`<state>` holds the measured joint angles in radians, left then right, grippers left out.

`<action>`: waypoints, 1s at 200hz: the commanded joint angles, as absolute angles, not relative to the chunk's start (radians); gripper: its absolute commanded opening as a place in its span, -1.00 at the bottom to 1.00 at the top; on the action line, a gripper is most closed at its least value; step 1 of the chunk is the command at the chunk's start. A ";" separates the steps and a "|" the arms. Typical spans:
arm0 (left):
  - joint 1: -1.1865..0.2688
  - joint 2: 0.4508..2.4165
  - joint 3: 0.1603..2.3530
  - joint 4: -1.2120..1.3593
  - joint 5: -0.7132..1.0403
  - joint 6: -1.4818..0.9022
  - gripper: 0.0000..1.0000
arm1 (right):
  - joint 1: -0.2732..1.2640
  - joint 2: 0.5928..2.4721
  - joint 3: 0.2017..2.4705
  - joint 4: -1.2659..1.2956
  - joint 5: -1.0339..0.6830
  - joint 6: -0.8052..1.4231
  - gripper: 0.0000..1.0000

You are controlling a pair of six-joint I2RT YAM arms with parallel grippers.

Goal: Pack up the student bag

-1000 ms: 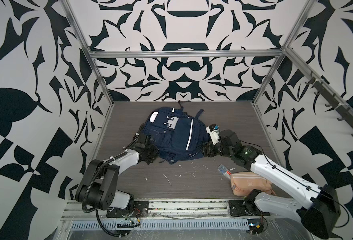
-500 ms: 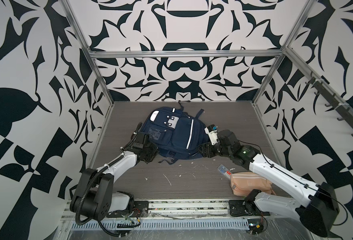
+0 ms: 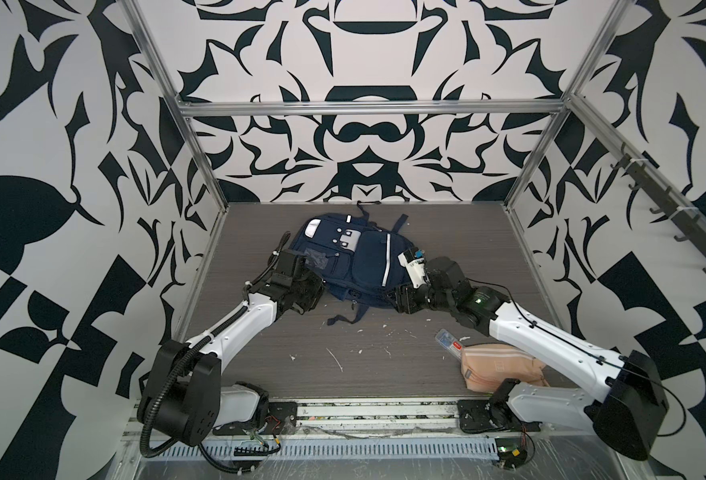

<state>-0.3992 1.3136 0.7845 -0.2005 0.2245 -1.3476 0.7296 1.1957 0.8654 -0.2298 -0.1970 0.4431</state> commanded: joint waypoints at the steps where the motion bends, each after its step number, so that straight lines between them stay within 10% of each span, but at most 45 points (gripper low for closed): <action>1: -0.415 1.313 0.861 -0.118 0.252 -1.403 -1.00 | 0.773 1.188 0.868 -0.171 -0.173 0.478 0.03; 49: -0.450 1.339 0.893 -0.071 0.255 -1.465 -1.00 | 0.823 1.254 0.862 -0.109 -0.159 0.509 -0.19; 99: -0.478 1.348 0.910 -0.060 0.252 -1.482 -1.00 | 0.825 1.359 0.870 -0.043 -0.178 0.509 0.28; 200: -0.499 1.358 0.928 -0.054 0.265 -1.491 -1.00 | 0.819 1.510 0.889 0.103 -0.127 0.535 0.08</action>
